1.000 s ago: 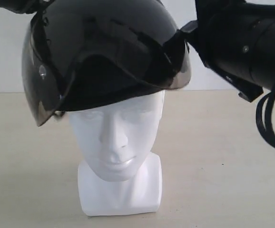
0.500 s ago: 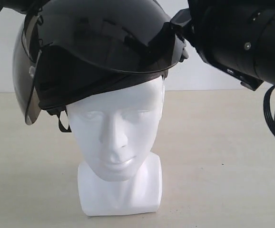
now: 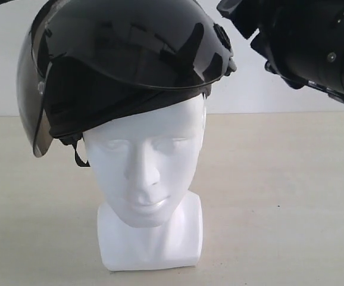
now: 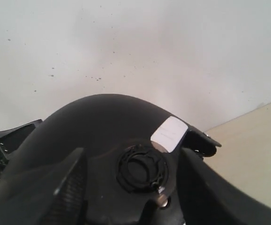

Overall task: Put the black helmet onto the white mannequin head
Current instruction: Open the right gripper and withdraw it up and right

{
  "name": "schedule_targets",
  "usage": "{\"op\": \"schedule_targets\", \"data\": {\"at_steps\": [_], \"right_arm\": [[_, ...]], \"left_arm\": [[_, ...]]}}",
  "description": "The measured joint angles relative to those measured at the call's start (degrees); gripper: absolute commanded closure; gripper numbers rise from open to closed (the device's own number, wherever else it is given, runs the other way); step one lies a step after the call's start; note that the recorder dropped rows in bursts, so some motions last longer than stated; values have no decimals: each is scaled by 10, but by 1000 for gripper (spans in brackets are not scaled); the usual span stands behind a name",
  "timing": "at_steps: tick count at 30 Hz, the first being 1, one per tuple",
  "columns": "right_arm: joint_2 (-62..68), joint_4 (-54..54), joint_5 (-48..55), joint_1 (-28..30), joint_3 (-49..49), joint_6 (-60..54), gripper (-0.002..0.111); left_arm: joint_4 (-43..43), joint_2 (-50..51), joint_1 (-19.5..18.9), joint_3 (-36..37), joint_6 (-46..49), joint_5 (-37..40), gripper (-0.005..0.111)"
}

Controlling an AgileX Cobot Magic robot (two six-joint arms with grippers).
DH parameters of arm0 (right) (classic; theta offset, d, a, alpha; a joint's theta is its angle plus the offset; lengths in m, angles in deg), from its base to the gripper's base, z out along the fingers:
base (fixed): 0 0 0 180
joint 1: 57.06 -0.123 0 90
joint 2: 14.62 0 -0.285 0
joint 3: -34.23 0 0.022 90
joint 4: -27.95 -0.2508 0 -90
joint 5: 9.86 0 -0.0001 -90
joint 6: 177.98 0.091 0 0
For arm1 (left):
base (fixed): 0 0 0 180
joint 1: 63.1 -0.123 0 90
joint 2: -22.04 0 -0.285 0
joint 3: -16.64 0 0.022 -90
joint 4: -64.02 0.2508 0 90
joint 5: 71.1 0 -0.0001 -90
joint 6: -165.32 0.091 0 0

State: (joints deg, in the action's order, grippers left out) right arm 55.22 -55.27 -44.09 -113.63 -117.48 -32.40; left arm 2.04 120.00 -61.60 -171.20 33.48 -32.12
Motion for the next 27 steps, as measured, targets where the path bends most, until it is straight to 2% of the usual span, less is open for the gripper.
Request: {"op": "schedule_targets", "data": {"at_steps": [2,6,10,13,17,21,27], "right_arm": [[-10,-1,-4,0,1,-32,55],[-46,-33,-6,0,1,-144,68],[-98,-90,-9,0,1,-338,65],[-124,-144,-28,0,-11,-508,65],[-137,-163,-66,0,-17,-663,65],[-138,-166,-126,0,-18,-801,65],[-138,-167,-174,0,-18,-865,65]], "left_arm": [[0,-8,-15,0,-14,8,102],[0,-32,-50,0,-49,29,102],[0,-66,-83,10,-93,42,102],[0,-101,-93,37,-116,45,102],[-15,-160,-94,105,-132,62,102],[-52,-249,-94,203,-100,68,102],[-100,-395,-94,376,-39,70,102]]}}
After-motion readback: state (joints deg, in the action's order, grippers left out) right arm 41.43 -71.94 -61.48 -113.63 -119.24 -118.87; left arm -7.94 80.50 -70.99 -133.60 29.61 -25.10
